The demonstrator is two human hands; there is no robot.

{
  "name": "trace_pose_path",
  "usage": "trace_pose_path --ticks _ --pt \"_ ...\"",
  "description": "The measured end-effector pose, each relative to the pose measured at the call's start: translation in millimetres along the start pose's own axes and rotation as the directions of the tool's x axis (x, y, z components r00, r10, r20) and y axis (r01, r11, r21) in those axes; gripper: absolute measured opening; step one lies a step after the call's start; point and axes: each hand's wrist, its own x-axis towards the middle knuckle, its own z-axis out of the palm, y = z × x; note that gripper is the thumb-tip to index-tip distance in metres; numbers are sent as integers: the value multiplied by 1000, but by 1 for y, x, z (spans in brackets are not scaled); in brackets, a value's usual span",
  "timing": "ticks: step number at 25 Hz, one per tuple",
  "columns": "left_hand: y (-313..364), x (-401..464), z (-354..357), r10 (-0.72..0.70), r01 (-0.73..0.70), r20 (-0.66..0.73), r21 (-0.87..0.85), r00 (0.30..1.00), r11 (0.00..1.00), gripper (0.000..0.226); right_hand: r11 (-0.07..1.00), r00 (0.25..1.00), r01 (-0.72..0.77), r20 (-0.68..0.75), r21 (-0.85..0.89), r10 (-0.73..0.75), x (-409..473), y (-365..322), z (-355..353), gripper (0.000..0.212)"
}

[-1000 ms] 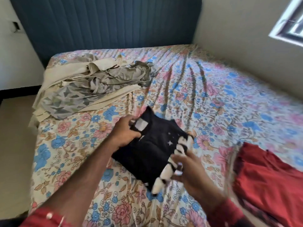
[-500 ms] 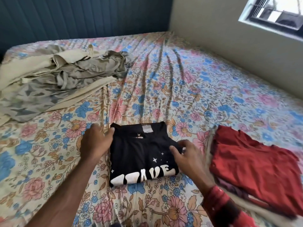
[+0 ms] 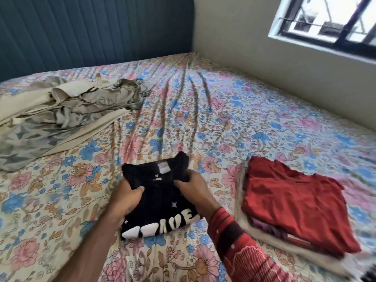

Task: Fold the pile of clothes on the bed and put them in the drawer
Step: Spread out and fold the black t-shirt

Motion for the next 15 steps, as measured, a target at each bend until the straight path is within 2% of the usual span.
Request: trace_pose_path --ticks 3,7,9,12,15 --pt "22 -16 6 101 -107 -79 -86 992 991 36 983 997 74 -23 167 -71 -16 -4 -22 20" --pt "68 -40 33 297 -301 -65 -332 953 894 28 971 960 177 -245 162 -134 -38 10 -97 17" --pt "100 -52 59 369 -343 -13 -402 929 849 27 972 930 198 -336 126 -146 -55 15 -149 22" --pt "144 -71 107 466 -364 106 -484 879 796 31 976 882 174 -462 129 -96 -77 25 -224 7" --pt "179 -89 154 537 -377 179 -534 824 757 33 984 810 139 -585 113 -47 -92 45 -283 3"
